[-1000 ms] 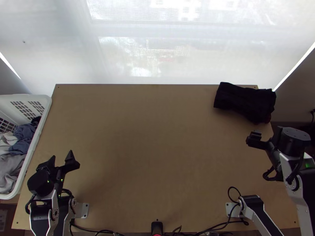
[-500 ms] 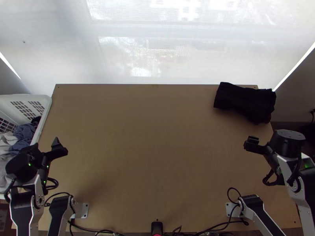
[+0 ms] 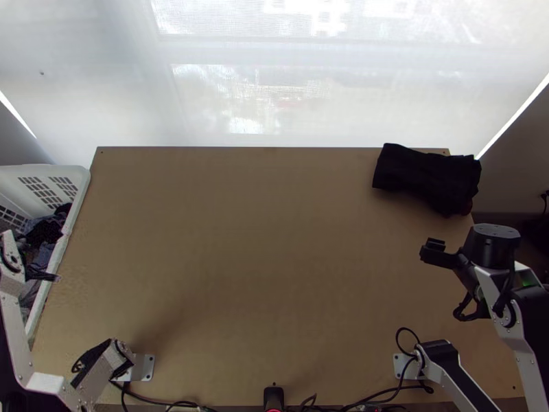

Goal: Fold the t-shirt

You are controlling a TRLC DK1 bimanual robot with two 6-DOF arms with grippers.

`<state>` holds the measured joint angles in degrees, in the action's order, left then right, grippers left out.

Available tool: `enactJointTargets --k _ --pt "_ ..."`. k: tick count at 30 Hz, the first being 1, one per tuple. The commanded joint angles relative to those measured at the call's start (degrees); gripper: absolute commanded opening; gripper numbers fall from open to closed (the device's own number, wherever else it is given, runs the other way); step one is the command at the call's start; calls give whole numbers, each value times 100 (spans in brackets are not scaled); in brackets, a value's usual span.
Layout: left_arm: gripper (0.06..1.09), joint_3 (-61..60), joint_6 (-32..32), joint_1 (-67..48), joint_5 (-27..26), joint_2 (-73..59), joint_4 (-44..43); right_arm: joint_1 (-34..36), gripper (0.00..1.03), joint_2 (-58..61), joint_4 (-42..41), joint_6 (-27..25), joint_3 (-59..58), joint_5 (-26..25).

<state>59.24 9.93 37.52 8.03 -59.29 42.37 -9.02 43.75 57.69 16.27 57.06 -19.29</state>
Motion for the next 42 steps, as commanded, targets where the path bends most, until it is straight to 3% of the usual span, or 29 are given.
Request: enactJointTargets --k 1,4,8,18,25,33,36,39,42 --pt "104 1125 -343 1276 -47 -1876 474 -12 98 292 -56 -19 130 -5" --pt "103 2003 -835 1355 -153 -2808 1036 -4 98 398 -56 -80 227 -14" --pt "103 2355 -1125 1381 -162 -3423 430 -4 98 556 -56 -142 350 -14" --pt "103 3788 -985 1917 -144 -5506 96 23 98 741 -4 -423 394 -22" --pt "103 3770 -747 2207 348 -6297 149 93 98 908 -12 -537 420 -128" --pt "103 3041 -941 2735 366 -6297 202 225 98 952 -39 -564 332 -137" --pt "95 2953 -1055 2928 374 -6306 202 207 98 969 -56 -573 324 -137" --pt "94 2847 -1187 3051 515 -6376 166 190 98 1004 -83 -581 306 -137" --pt "78 2742 -1239 3130 629 -6402 70 155 98 1004 -91 -599 280 -137"
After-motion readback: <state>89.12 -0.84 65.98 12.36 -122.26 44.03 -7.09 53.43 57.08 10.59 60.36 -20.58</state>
